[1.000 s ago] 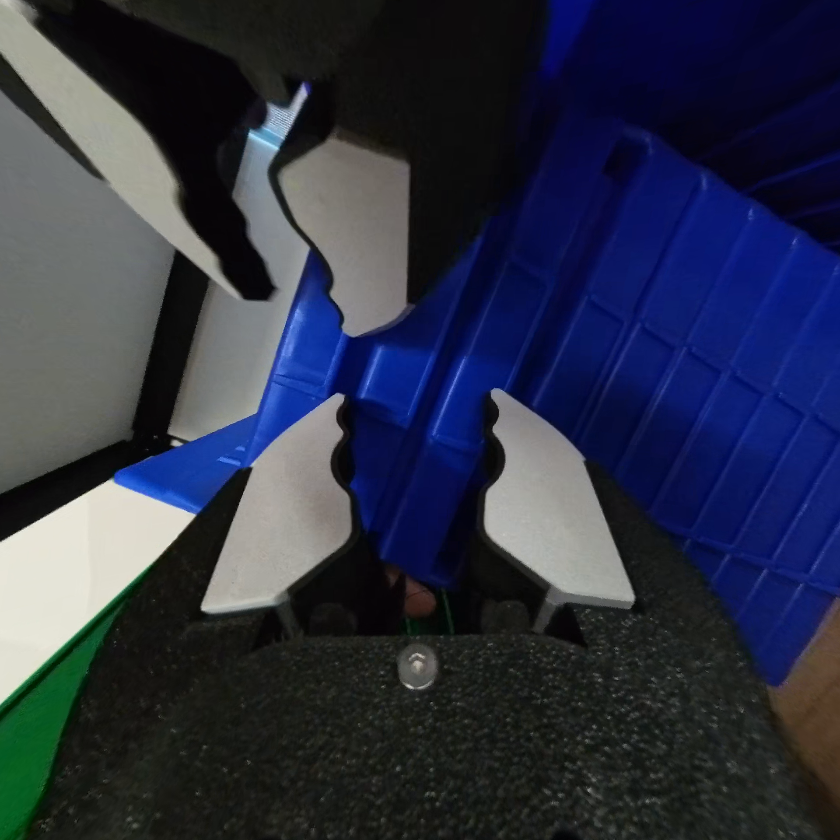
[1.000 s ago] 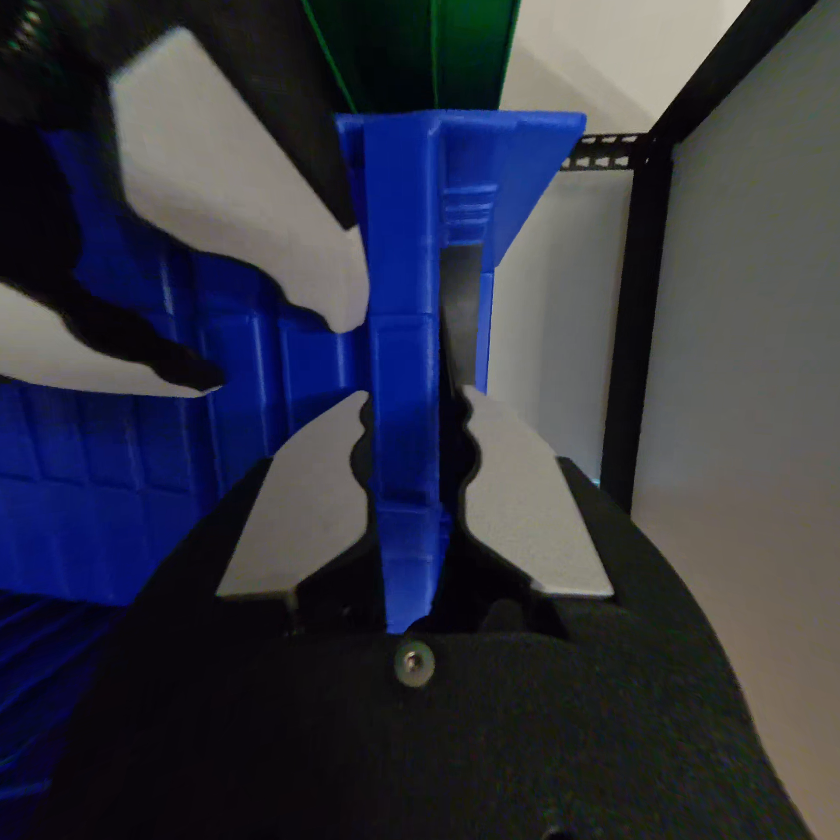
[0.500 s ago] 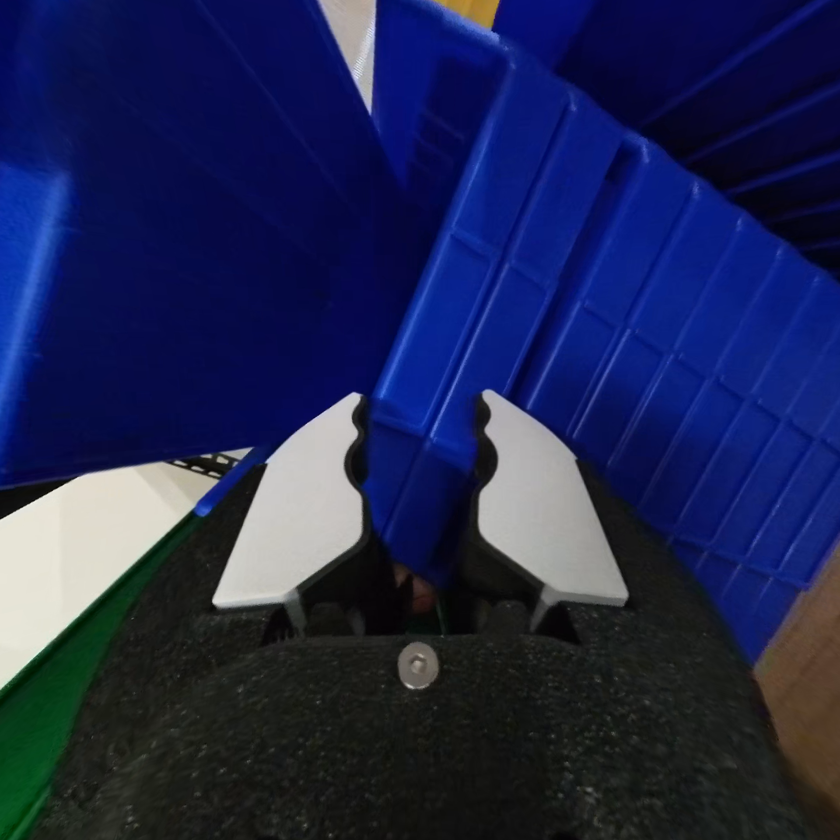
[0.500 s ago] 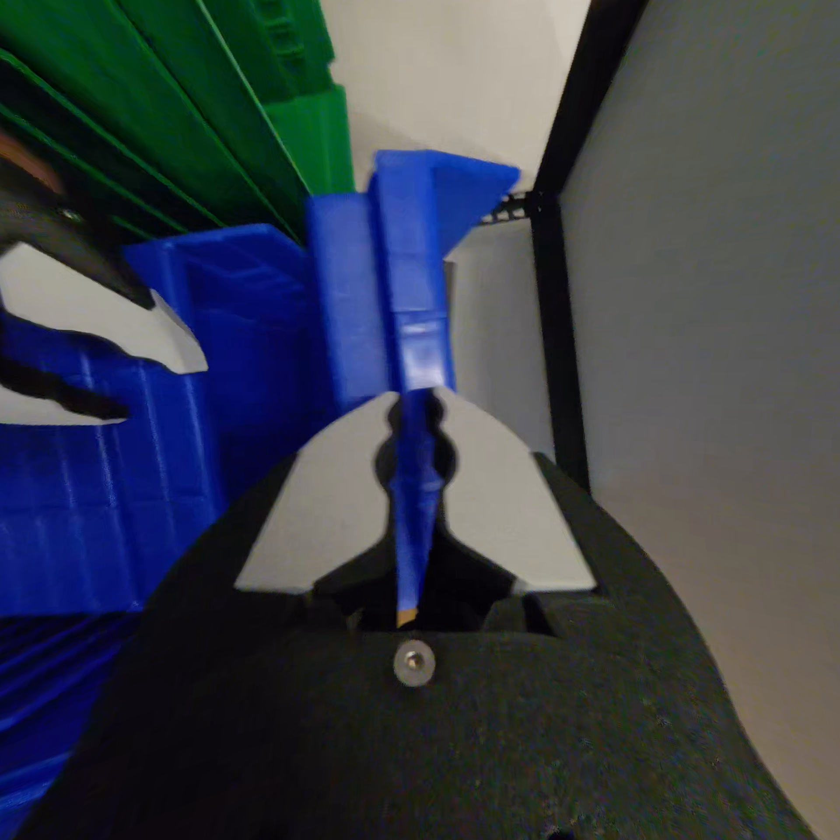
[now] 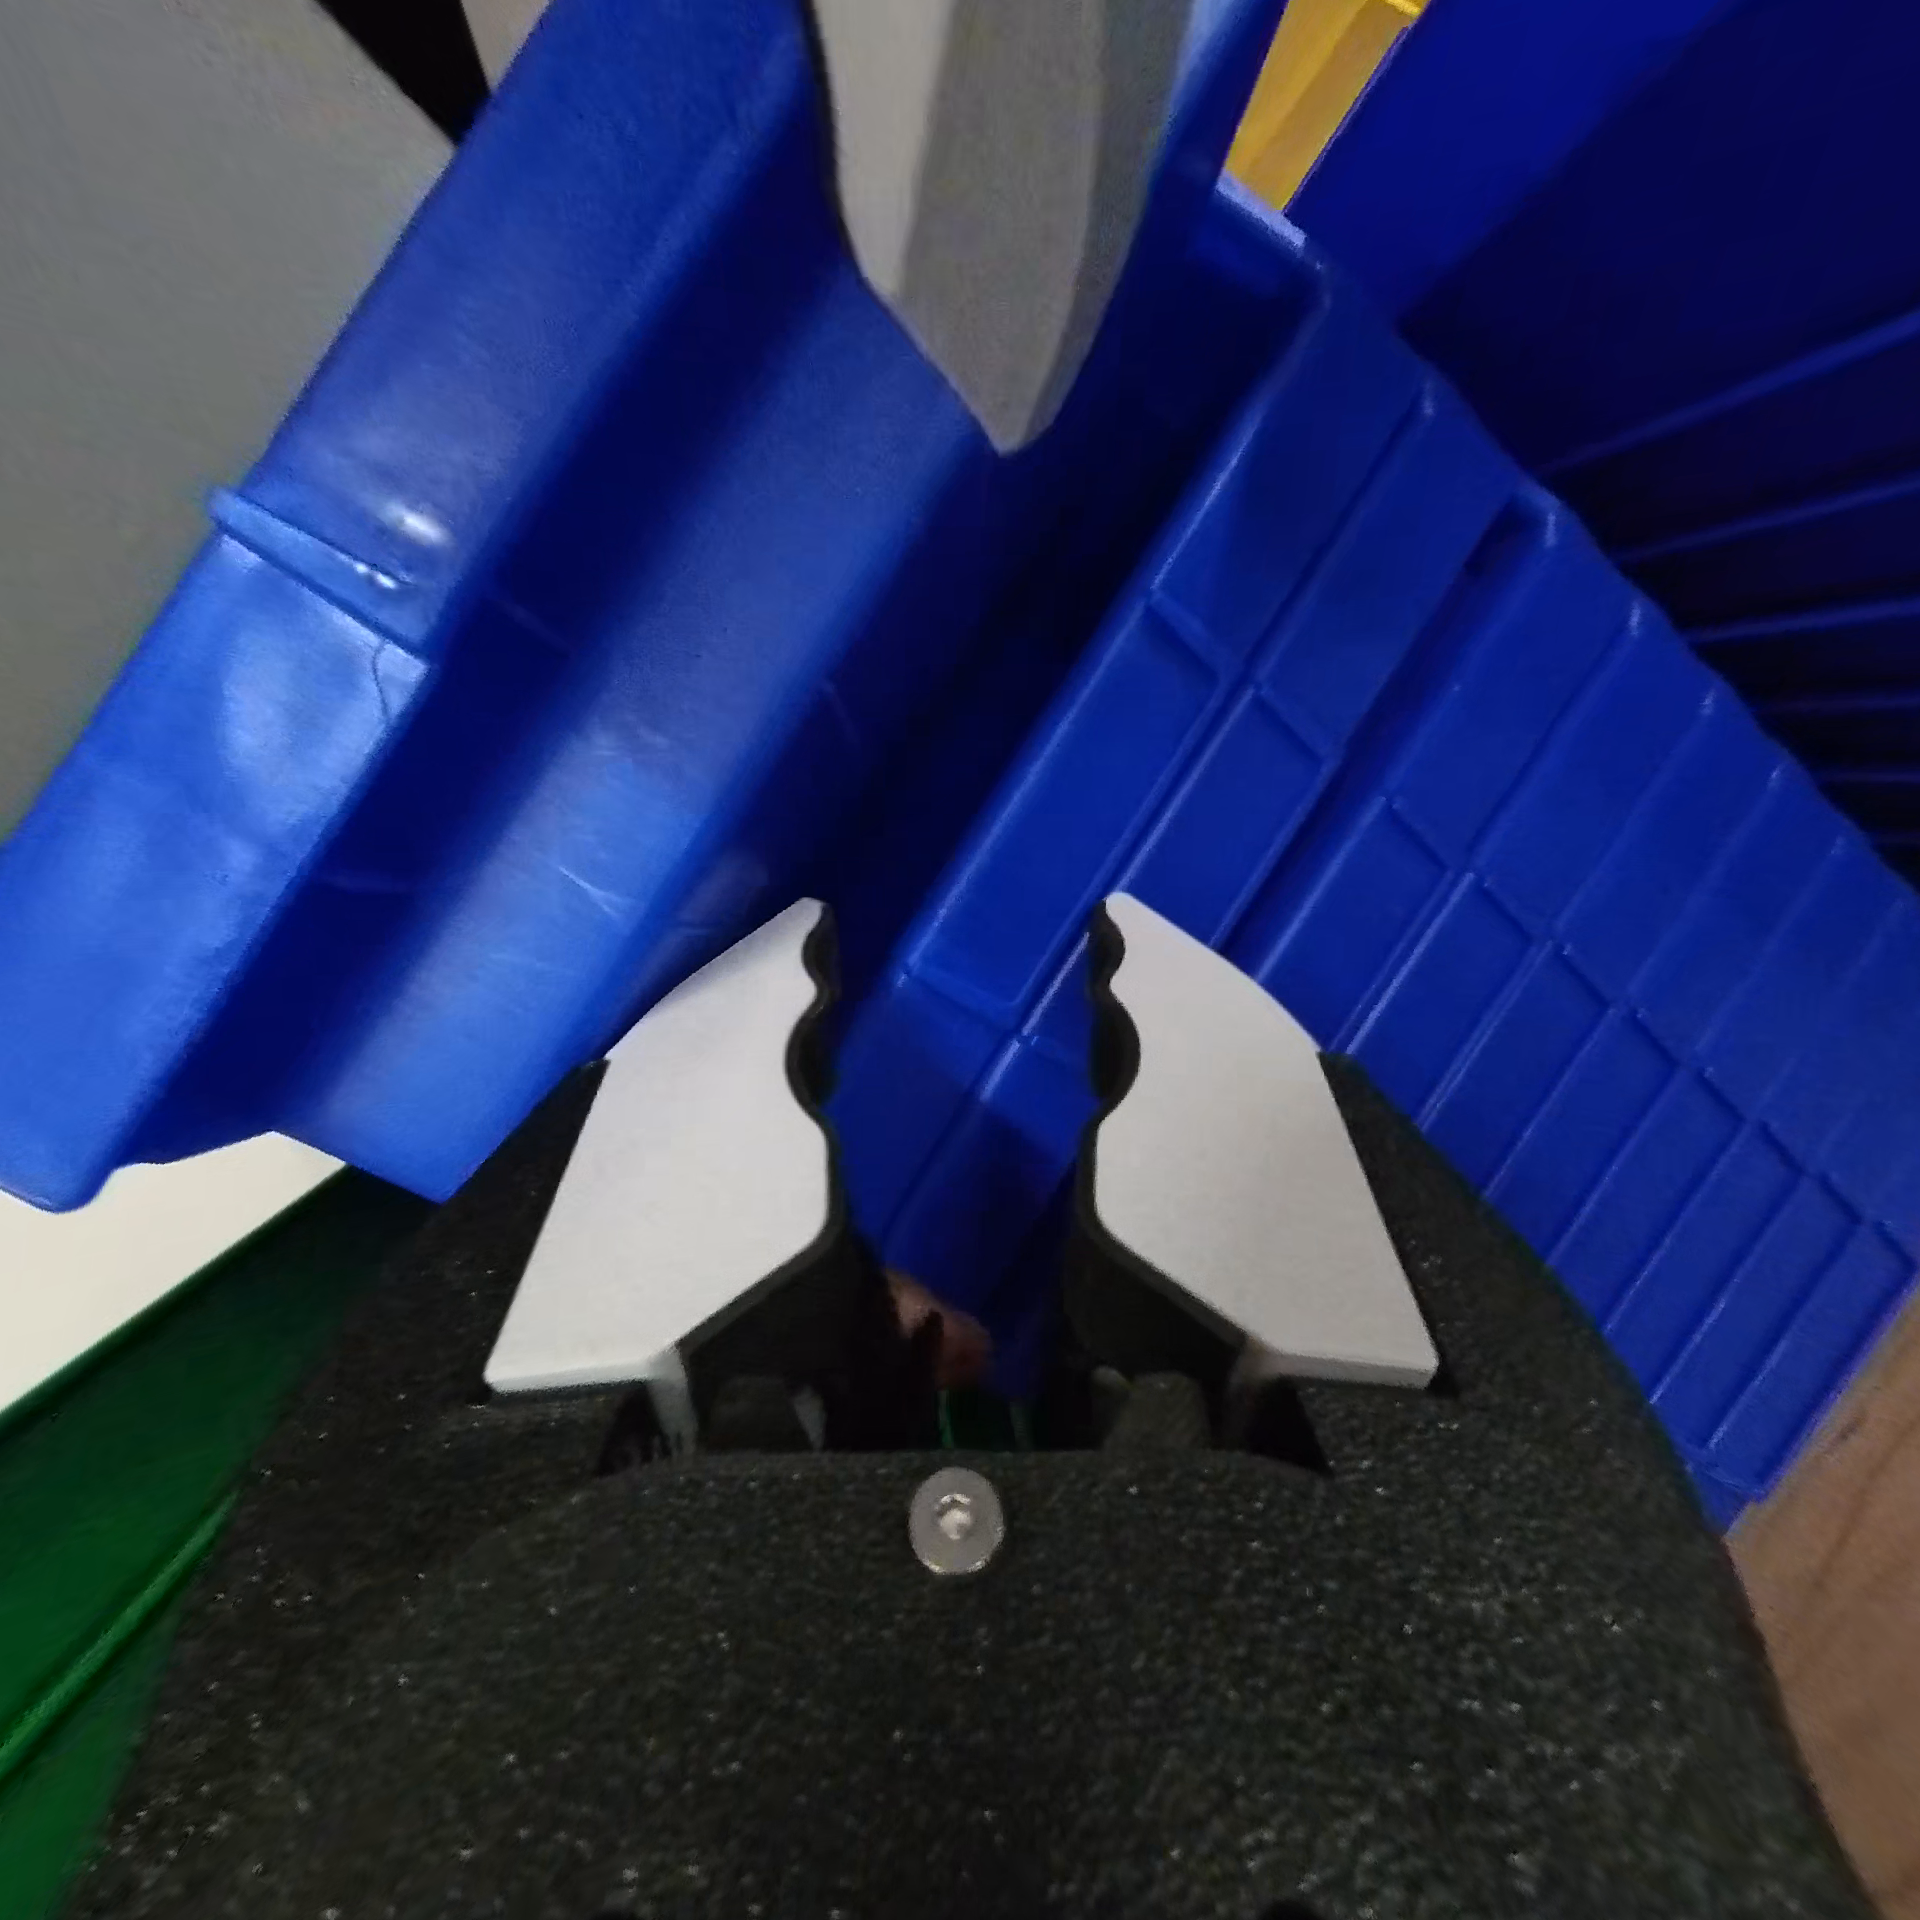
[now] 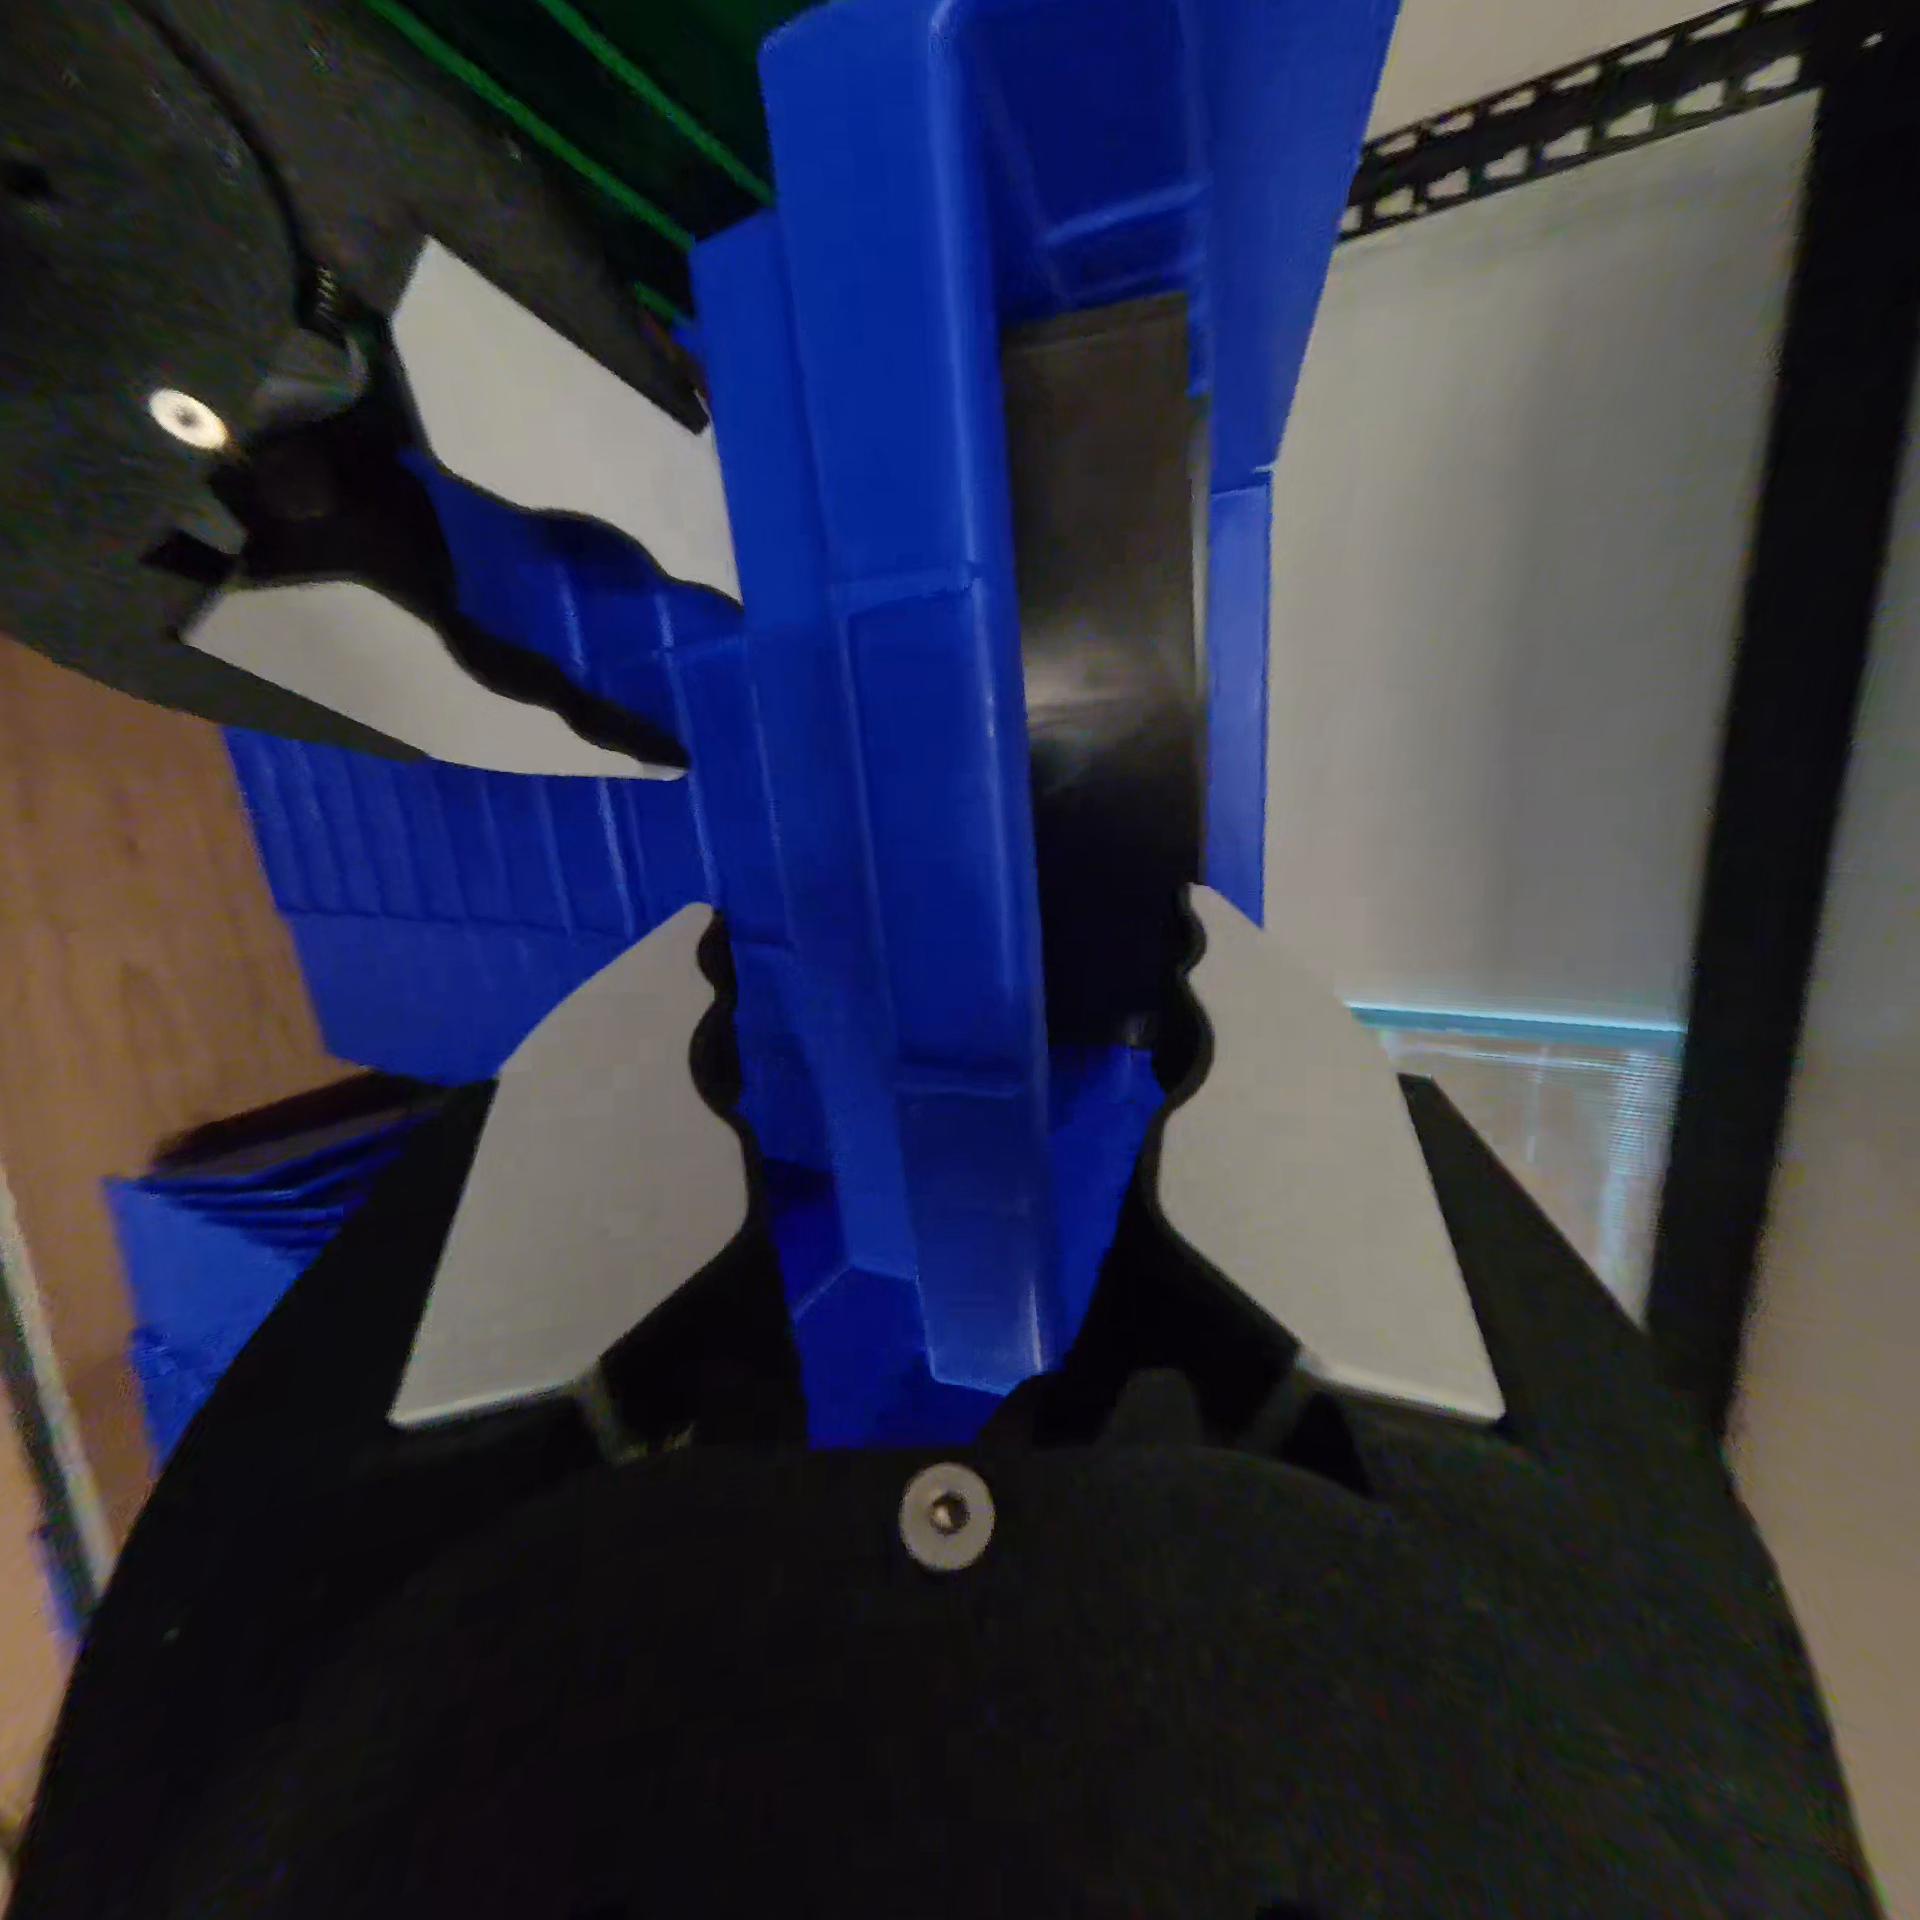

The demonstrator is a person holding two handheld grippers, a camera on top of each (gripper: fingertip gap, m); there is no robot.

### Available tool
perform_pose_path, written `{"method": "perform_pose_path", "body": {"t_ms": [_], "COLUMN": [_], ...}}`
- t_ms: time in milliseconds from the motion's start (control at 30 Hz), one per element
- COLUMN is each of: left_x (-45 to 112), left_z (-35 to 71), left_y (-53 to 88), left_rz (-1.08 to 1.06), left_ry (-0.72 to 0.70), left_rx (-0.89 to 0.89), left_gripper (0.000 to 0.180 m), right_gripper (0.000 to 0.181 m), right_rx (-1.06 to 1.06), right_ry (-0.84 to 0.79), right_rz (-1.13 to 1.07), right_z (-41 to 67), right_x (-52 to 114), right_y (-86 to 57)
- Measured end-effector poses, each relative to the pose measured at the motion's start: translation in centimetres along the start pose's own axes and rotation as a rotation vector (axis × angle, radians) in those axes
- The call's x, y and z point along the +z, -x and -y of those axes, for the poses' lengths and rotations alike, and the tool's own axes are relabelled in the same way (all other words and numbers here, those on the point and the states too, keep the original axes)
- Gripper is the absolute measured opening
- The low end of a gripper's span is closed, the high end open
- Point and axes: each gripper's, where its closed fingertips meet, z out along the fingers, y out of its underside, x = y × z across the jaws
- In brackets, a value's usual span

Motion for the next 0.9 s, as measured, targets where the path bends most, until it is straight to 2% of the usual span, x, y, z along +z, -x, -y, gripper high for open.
{"method": "perform_pose_path", "body": {"t_ms": [67,100,167,300,367,467,700,800,900], "left_x": [0.0,0.0,-0.1,-1.8,-3.5,-5.5,-7.0,-8.0,-10.9], "left_z": [0.1,0.2,0.5,0.9,0.9,1.1,2.5,2.9,4.3], "left_y": [-0.1,-0.1,0.1,-0.3,-2.1,-5.6,-8.6,-9.2,-9.7], "left_rz": [-0.003,-0.007,0.019,0.036,-0.034,-0.204,-0.572,-0.581,-0.635], "left_ry": [-0.004,-0.011,-0.035,-0.102,-0.140,-0.206,-0.321,-0.334,-0.364], "left_rx": [-0.004,-0.017,-0.009,-0.064,-0.125,-0.294,-0.829,-0.806,-0.751], "left_gripper": [0.046,0.046,0.035,0.046,0.052,0.052,0.051,0.052,0.061], "right_gripper": [0.075,0.067,0.064,0.064,0.064,0.064,0.064,0.064,0.063], "right_rx": [-0.111,-0.178,-0.259,-0.269,-0.246,-0.227,-0.239,-0.291,-0.192], "right_ry": [0.075,0.112,0.114,0.112,0.100,0.079,0.101,0.175,0.149], "right_rz": [-0.078,-0.126,-0.217,-0.220,-0.219,-0.261,-0.454,-0.544,-0.490], "right_z": [-0.4,-0.5,-0.1,-1.0,-1.0,0.6,1.4,0.5,0.2], "right_x": [1.3,2.1,2.9,3.1,2.4,-0.7,-11.2,-15.4,-18.5], "right_y": [-0.1,-0.3,-0.6,1.2,1.2,0.3,2.7,5.9,11.5]}}
